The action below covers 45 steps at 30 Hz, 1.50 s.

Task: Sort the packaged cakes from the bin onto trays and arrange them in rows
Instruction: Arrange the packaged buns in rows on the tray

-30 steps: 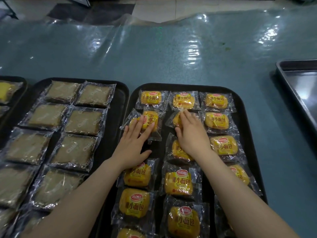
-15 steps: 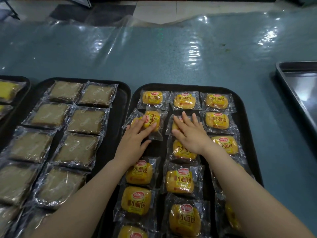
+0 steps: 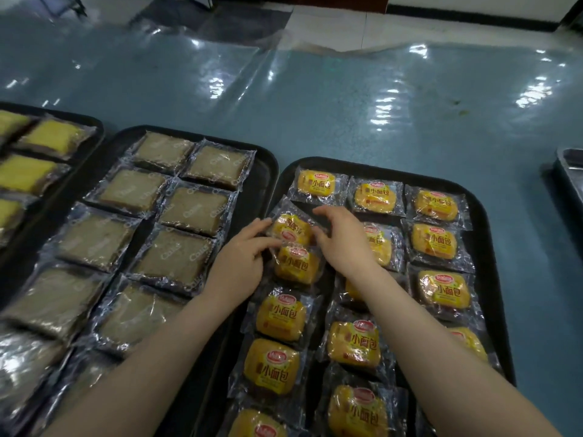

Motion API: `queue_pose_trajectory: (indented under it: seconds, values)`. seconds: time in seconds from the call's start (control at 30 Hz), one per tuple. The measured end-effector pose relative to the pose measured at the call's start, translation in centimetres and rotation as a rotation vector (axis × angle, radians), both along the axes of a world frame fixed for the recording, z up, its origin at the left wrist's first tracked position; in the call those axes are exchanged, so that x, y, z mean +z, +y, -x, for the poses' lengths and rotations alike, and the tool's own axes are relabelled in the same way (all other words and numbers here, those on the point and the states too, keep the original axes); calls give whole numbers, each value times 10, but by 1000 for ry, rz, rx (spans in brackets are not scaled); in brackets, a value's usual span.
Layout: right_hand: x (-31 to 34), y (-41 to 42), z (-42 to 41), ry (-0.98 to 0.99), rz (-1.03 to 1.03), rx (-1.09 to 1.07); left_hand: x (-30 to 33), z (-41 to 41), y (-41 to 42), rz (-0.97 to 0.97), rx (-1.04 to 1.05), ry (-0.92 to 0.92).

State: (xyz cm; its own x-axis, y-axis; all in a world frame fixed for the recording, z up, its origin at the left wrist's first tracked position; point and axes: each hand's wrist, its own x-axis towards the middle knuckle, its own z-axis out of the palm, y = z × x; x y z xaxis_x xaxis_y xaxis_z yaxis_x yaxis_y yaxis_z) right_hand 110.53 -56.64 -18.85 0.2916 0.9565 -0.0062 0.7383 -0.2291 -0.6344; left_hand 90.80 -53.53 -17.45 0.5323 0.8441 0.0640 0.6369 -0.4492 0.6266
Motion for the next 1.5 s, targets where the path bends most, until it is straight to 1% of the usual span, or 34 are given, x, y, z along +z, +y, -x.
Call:
queue_pose_trajectory:
  seconds: [0.07, 0.13, 0.17, 0.23, 0.3, 0.37, 0.43, 0.5, 0.53, 0.57, 0.6, 0.63, 0.67, 0.7, 0.73, 0.8, 0.87, 0.9, 0.97, 1.07, 1.13, 1.23, 1.4, 1.5]
  values:
    - [-5, 12, 5, -51, 114, -15, 2, -8, -10, -13, -33, -18]
    - [-8, 21, 7, -131, 226, 22, -4, -18, -20, 6, -101, 47]
    - [-8, 26, 7, -149, 245, 42, -10, -22, -24, 34, -126, 107]
    - [-7, 31, 7, -149, 207, 35, -25, -25, -33, 90, -146, 259]
    - [-4, 30, 7, -140, 118, -25, -38, -23, -40, 83, -158, 386]
    - [1, 29, 2, -32, 36, -90, -44, -21, -43, 32, -187, 460]
    - [9, 26, -6, 135, -34, -147, -46, -23, -42, -7, -210, 502]
    - [17, 23, -11, 326, -86, -260, -46, -24, -40, -23, -225, 519]
    - [22, 21, -13, 436, -83, -322, -47, -24, -40, -25, -226, 517]
    - [25, 17, -14, 527, -37, -355, -47, -24, -40, -24, -226, 513]
    - [29, 13, -14, 562, 53, -338, -48, -23, -40, -21, -225, 509]
    - [31, 8, -13, 533, 164, -286, -48, -23, -40, -21, -225, 506]
    - [32, 3, -12, 464, 256, -229, -48, -23, -40, -24, -227, 505]
    - [31, -1, -11, 373, 291, -195, -48, -23, -39, -27, -231, 503]
    - [29, -4, -10, 280, 273, -192, -48, -23, -39, -28, -234, 502]
    - [24, -3, -11, 93, 140, -202, -49, -24, -39, -30, -233, 504]
    - [17, 4, -14, -105, 26, -134, -50, -23, -39, -27, -228, 505]
    - [13, 9, -15, -189, 16, -57, -50, -23, -39, -27, -225, 505]
    - [4, 18, -17, -304, 85, 103, -50, -23, -39, -27, -222, 508]
    - [-4, 28, -18, -383, 199, 286, -49, -23, -39, -13, -225, 506]
    - [-7, 30, -20, -436, 204, 363, -49, -23, -39, -15, -224, 505]
    - [-8, 29, -23, -506, 205, 336, -48, -22, -41, -18, -224, 482]
    - [-17, 17, -19, -509, 168, 260, -45, -20, -41, 8, -229, 488]
    - [-23, 12, -18, -551, 129, 209, -43, -17, -43, 29, -202, 390]
